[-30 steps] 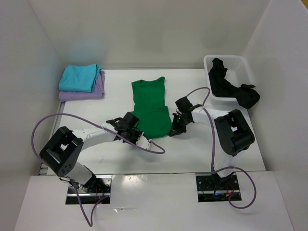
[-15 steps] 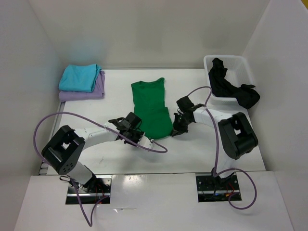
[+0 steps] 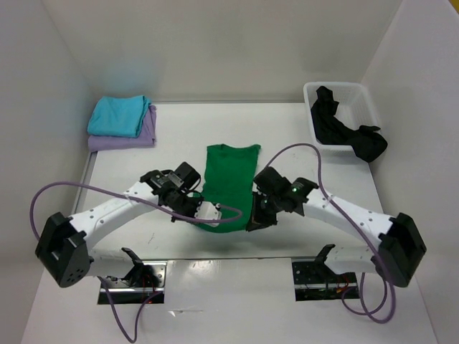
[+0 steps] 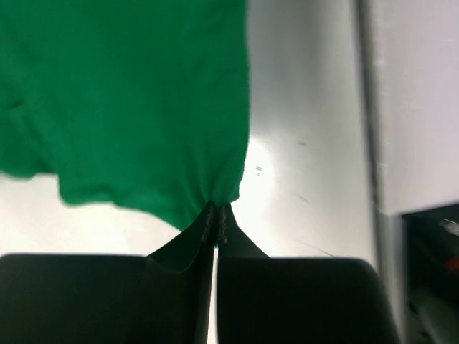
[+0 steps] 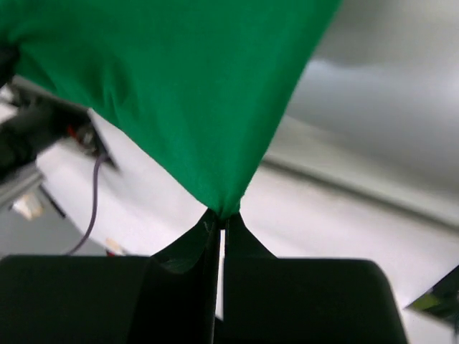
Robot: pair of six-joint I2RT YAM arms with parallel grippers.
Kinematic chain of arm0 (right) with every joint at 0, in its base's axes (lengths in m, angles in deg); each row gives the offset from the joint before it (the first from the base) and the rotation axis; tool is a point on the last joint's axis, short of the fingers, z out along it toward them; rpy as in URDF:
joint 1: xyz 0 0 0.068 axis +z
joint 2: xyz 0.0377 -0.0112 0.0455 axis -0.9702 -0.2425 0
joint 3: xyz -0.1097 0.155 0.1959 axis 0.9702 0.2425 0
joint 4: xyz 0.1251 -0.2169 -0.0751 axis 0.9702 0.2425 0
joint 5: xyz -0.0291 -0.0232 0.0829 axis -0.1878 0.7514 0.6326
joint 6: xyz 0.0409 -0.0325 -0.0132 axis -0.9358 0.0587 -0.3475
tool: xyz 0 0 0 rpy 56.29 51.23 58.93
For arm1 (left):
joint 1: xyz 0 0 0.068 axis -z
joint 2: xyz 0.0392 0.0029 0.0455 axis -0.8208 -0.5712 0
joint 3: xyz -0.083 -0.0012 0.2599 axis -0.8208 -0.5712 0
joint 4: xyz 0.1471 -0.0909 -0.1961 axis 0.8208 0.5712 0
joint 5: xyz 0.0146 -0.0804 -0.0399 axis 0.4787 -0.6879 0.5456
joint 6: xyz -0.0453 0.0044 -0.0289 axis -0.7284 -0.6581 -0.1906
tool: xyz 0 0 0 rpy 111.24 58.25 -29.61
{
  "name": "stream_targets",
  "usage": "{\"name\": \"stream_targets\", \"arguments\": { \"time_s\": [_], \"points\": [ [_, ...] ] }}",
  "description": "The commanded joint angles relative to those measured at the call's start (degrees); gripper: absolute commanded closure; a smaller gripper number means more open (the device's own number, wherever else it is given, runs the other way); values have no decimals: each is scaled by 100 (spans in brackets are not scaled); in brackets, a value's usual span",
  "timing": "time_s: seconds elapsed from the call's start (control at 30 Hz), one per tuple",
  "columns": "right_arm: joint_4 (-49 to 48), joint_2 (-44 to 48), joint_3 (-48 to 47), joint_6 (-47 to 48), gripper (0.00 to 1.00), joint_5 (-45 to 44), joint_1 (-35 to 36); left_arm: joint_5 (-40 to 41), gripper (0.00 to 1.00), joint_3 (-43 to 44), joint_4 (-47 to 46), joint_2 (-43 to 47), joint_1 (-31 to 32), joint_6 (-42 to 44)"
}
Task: Fold and stack the t-shirts
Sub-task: Grab one side of the 2/3 rectangular tshirt with both arms, then fold the long partially folded tshirt into a neat square
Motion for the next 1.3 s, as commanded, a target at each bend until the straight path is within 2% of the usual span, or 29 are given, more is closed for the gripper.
{"name": "stream_targets", "arguments": {
  "time_s": [0.0, 0.17, 0.27, 0.33, 0.4, 0.6, 0.73, 0.87, 1.27],
  "points": [
    [627, 804, 61, -993, 100, 50, 467, -536, 100, 498, 1358, 418, 64, -337],
    [680, 1369, 0, -1592, 100, 428, 960, -939, 100, 1369, 1756, 550, 64, -872],
    [1004, 1440, -281, -1592, 100, 254, 891, -1133, 100, 1667, 1678, 454, -242, -1250],
    [1450, 1440, -518, -1268, 100, 200, 602, -1239, 100, 1817, 1485, 279, -471, -1366],
    [1620, 1387, -606, -813, 100, 200, -22, -1405, 100, 2115, 1204, -3, -796, -1602],
    [1498, 861, -791, 489, 100, 894, -1708, -1372, 100, 2750, 71, -882, -1131, -2156],
    [1339, 105, -915, 1297, 100, 1018, -2158, -1160, 100, 2863, -747, -1417, -1377, -2332],
    [1049, -458, -1029, 1641, 100, 1018, -2598, -1081, 100, 2934, -1415, -1822, -1500, -2386],
    [311, -2110, -1750, 2257, 100, 1790, -3486, -897, 100, 3321, -2251, -2842, -1755, -2438]
  ]
}}
